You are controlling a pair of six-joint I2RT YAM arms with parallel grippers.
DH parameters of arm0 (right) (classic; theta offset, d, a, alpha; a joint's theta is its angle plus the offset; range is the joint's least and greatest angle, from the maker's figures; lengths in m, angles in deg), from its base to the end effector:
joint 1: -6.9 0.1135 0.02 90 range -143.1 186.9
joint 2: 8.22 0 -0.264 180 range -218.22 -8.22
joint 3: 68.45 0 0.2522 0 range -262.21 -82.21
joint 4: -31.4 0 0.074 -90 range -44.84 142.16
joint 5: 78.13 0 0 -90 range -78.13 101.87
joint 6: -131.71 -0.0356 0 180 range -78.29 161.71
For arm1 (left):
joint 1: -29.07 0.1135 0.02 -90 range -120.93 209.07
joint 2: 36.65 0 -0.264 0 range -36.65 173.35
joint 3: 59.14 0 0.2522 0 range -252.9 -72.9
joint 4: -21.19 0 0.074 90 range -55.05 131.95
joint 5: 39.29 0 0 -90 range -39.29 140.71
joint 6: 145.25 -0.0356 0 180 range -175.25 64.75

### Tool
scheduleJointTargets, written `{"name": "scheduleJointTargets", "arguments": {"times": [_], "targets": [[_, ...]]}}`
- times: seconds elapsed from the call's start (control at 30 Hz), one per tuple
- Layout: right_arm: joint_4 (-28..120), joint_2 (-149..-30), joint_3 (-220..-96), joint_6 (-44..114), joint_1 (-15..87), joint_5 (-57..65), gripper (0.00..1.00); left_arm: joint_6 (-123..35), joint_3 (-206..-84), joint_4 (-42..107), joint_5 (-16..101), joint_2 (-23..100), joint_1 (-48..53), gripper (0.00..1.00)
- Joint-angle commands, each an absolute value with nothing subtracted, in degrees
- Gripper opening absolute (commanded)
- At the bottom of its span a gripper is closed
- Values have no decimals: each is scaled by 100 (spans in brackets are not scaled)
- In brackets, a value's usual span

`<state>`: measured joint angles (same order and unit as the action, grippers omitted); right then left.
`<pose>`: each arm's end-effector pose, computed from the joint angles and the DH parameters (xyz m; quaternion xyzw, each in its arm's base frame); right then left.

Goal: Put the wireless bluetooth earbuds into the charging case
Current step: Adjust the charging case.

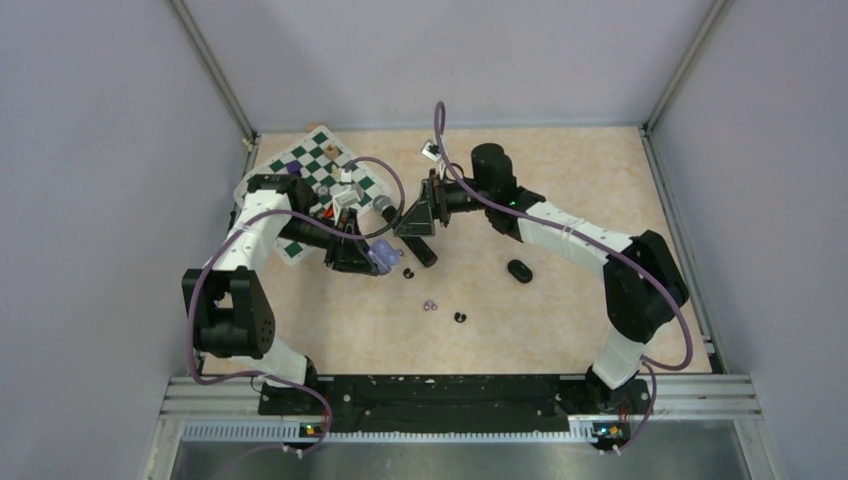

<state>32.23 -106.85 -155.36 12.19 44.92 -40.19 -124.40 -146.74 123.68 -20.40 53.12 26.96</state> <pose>0.2979 0.2686 0.3024 -0.3257 0.6787 0.5971 0.2770 0.2479 -0.0428 0.2852 0.4098 0.6991 -0.5381 0.2320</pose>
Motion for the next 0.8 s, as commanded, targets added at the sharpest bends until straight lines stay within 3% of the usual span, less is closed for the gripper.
{"name": "scheduleJointTargets", "arguments": {"times": [0.0,0.77], "targets": [[3080,-10769,-15497,1263,4724,-3792,92,-12583,-14690,12588,-2211,5318,2669,0],[3490,-10966,-15452,1703,4851,-3319,92,-12601,-14668,12591,-2224,5286,2669,0]]}}
